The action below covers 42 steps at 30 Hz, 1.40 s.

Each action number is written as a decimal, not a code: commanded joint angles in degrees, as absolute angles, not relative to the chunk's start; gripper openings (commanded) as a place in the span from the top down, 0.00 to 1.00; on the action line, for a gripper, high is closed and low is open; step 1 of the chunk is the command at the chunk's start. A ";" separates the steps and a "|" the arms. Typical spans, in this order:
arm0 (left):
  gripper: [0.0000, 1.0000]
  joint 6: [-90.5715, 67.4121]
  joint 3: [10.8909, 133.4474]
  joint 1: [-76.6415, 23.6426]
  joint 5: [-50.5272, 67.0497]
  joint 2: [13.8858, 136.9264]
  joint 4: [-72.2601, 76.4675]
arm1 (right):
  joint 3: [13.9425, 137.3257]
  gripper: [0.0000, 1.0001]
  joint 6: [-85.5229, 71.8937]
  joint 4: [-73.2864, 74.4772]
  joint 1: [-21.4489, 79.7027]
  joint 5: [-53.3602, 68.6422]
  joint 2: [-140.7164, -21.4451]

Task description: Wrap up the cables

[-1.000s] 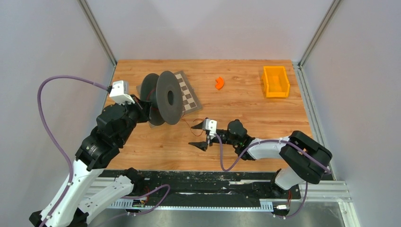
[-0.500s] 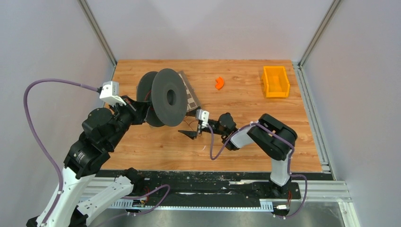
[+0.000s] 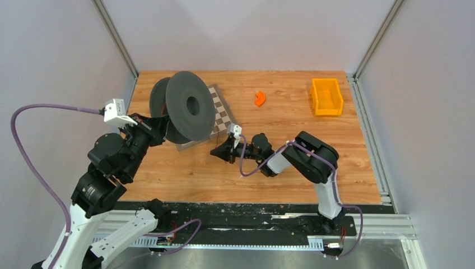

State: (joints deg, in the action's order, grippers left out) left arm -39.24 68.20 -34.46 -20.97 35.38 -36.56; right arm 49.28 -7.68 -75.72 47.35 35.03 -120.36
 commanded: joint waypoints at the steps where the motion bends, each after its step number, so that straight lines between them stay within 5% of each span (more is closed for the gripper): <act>1: 1.00 -36.16 68.19 -34.28 -32.46 37.43 -23.92 | 40.28 1.00 -11.79 -63.59 51.80 27.08 -107.22; 12: 1.00 -26.99 67.43 -34.28 -39.30 49.53 -22.18 | 57.43 1.00 2.63 -9.45 64.42 13.69 -84.86; 23: 1.00 -7.12 53.28 -34.46 -14.81 43.44 -24.82 | 73.56 1.00 13.00 0.68 57.74 15.08 -82.94; 30: 1.00 3.70 58.12 -34.45 -4.48 44.67 -41.62 | 79.08 1.00 14.50 7.75 48.73 22.92 -86.23; 42: 1.00 -12.96 72.60 -28.67 8.68 47.01 -49.66 | 70.61 1.00 14.48 5.73 40.77 30.83 -89.23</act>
State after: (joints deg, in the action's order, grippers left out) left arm -5.10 66.39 -29.47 4.56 48.60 -51.64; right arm 74.35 15.03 8.03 41.60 26.83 -88.84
